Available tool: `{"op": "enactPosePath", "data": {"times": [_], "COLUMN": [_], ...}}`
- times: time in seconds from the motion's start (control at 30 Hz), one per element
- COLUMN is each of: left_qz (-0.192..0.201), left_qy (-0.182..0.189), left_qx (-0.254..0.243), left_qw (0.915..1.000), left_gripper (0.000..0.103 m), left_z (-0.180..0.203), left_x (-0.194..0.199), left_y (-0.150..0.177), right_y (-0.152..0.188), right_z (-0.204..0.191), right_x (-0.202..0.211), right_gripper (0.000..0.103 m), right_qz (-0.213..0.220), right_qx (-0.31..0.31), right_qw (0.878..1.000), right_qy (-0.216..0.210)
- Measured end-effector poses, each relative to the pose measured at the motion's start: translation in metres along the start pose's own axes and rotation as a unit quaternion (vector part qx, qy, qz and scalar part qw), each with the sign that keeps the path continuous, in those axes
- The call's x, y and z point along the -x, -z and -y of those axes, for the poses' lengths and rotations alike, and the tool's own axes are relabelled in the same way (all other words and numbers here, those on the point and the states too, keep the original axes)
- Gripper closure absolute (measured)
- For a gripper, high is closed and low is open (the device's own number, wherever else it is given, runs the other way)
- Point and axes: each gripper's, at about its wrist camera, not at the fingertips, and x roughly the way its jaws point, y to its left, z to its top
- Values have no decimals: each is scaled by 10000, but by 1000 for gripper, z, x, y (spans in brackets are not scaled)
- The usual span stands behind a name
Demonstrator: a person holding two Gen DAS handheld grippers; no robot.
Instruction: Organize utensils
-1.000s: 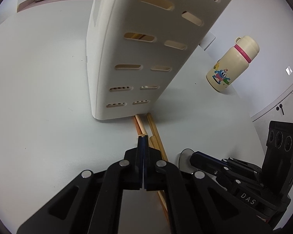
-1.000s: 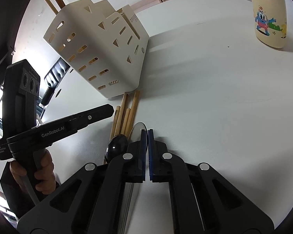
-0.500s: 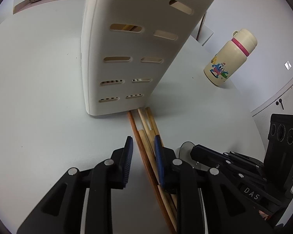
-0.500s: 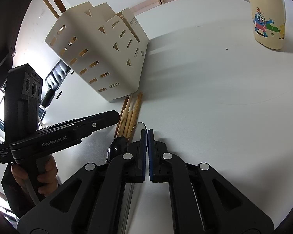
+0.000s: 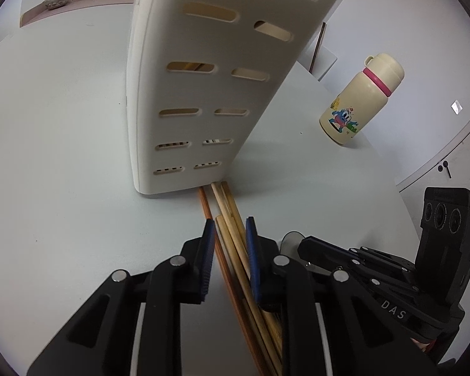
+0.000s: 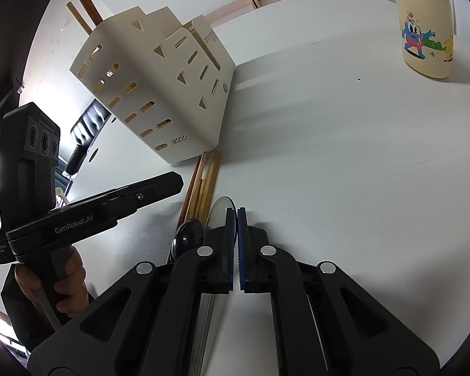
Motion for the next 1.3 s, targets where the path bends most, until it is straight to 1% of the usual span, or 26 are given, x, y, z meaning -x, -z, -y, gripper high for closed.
{"op": "enactPosePath", "data": {"times": [0.03, 0.13, 0.4, 0.5, 0.87, 0.97, 1.03, 1.1, 1.3], "left_qz": [-42, -140, -182, -269, -283, -312, -340, -340, -369], "left_qy": [19, 51, 96, 34, -302, -331, -324, -355, -448], "left_qx": [10, 52, 105, 41, -110, -164, -198, -243, -288], "left_qw": [10000, 9999, 9997, 9996, 9991, 9988, 9987, 9985, 9979], "left_gripper": [93, 97, 98, 97, 97, 94, 88, 86, 87], "left_z": [0, -1, 0, 4, 9, 11, 10, 12, 13], "left_x": [-2, -9, -16, -20, -19, -20, -20, -20, -20], "left_y": [0, 1, 1, 2, -1, -2, -2, -1, -2], "right_y": [0, 0, 0, 1, 1, 1, 1, 0, 0], "right_z": [0, 0, 0, 1, 1, 2, 3, 3, 4], "right_x": [0, 1, 1, 3, 2, 2, 2, 3, 2], "right_gripper": [101, 101, 101, 101, 101, 101, 101, 101, 101], "right_qz": [6, 14, 16, 18, 21, 26, 36, 44, 42], "right_qx": [-17, -21, -7, -1, -32, -57, -70, -72, -71], "right_qw": [10000, 10000, 10000, 10000, 10000, 10000, 10000, 10000, 10000], "right_qy": [-1, -1, -8, -16, -10, -6, -11, -14, -14]}}
